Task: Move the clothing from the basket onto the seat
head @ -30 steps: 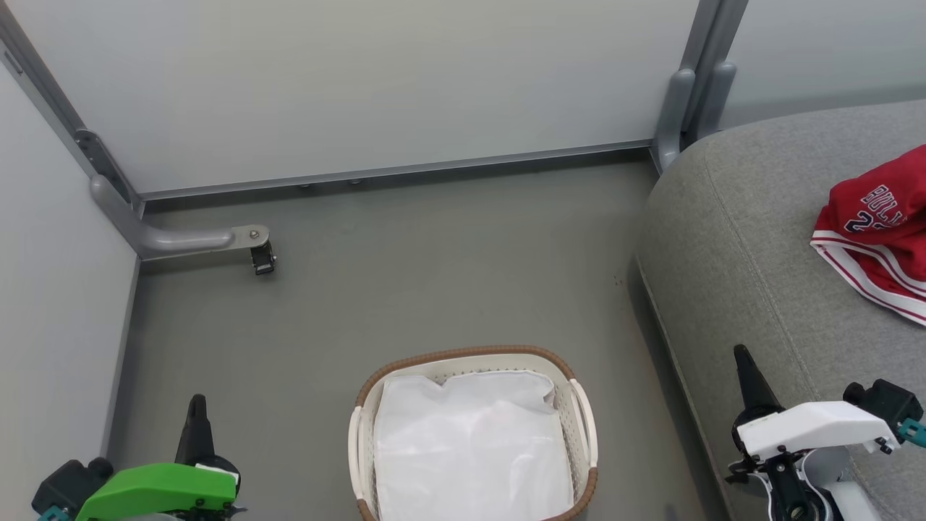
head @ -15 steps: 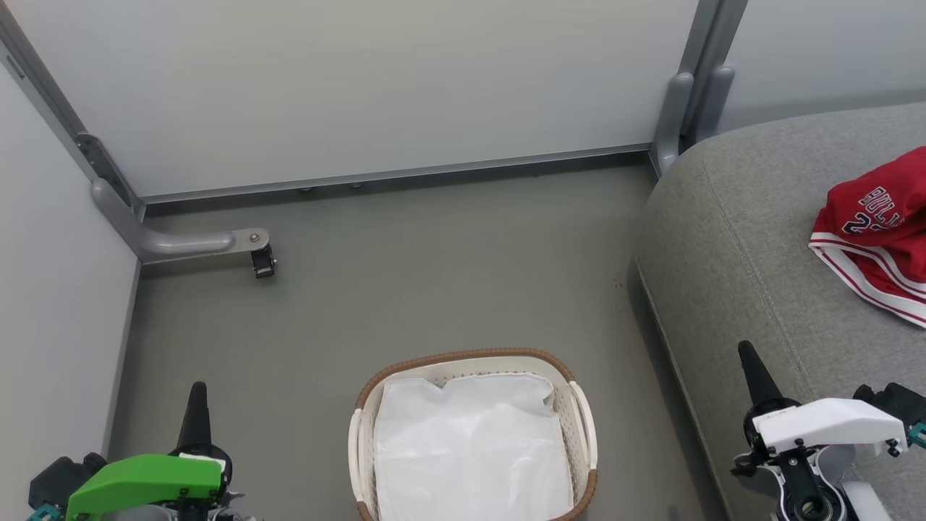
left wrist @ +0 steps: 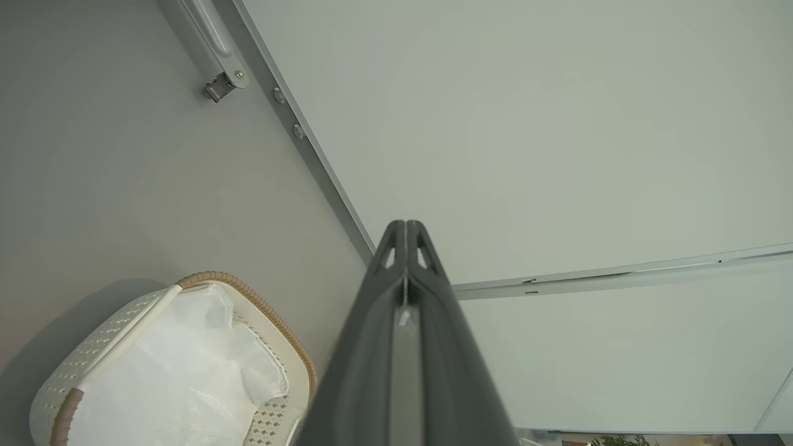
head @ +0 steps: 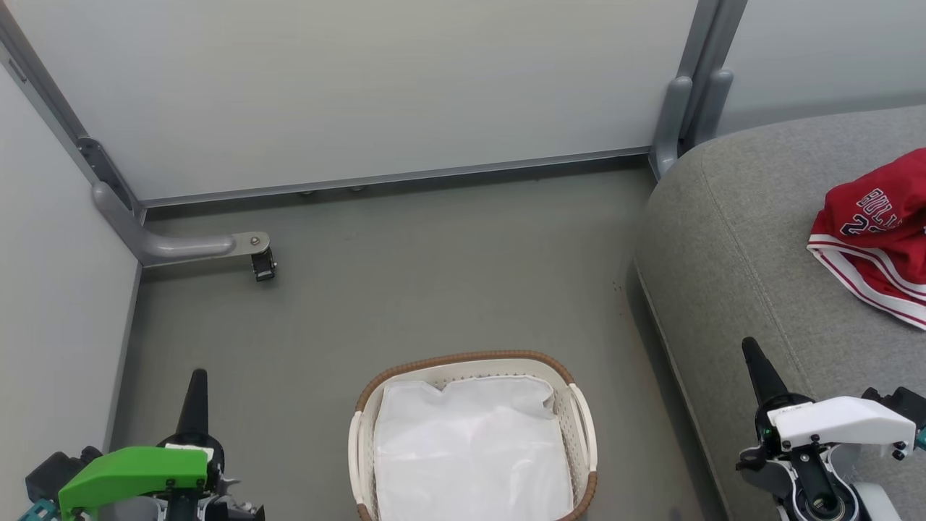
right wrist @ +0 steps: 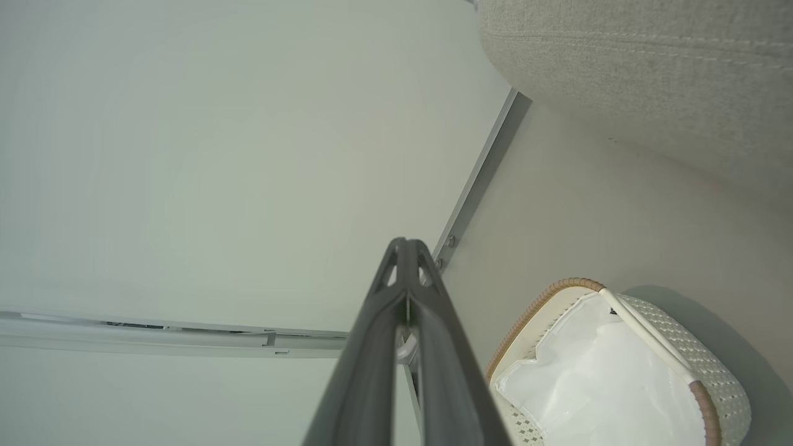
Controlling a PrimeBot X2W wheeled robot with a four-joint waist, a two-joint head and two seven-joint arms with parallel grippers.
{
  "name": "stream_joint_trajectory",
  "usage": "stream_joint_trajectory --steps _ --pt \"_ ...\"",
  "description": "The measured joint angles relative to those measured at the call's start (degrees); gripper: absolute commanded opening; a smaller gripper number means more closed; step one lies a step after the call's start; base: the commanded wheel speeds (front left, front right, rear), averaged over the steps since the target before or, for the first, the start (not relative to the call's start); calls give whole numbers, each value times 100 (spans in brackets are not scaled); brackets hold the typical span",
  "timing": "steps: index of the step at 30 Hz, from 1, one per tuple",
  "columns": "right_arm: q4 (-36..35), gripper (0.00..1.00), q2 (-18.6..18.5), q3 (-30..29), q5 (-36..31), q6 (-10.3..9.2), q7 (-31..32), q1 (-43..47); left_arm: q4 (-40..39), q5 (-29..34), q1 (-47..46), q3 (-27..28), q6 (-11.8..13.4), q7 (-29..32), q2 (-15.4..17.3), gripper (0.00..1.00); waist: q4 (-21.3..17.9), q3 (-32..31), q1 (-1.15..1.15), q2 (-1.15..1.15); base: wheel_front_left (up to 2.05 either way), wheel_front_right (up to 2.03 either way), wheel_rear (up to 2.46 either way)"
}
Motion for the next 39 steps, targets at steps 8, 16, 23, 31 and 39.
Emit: stream_joint_trajectory --steps 8,16,23,31,39 --pt "-51 0 4 -56 370 -1 96 4 -40 -379 -47 18 -34 101 3 0 -3 -22 0 0 0 0 0" --pt "-102 0 12 -109 713 -2 187 7 -68 -739 -83 40 -78 201 7 0 -6 -45 0 0 0 0 0" --pt "-138 0 16 -149 1000 -2 260 8 -93 -1039 -120 58 -91 278 10 0 -9 -64 0 0 0 0 0" --pt "-186 0 19 -200 1302 -2 354 9 -125 -1344 -172 78 -131 354 12 0 -11 -86 0 0 0 0 0" --pt "-225 0 22 -244 1597 -2 427 10 -155 -1634 -201 100 -151 445 14 0 -14 -108 0 0 0 0 0"
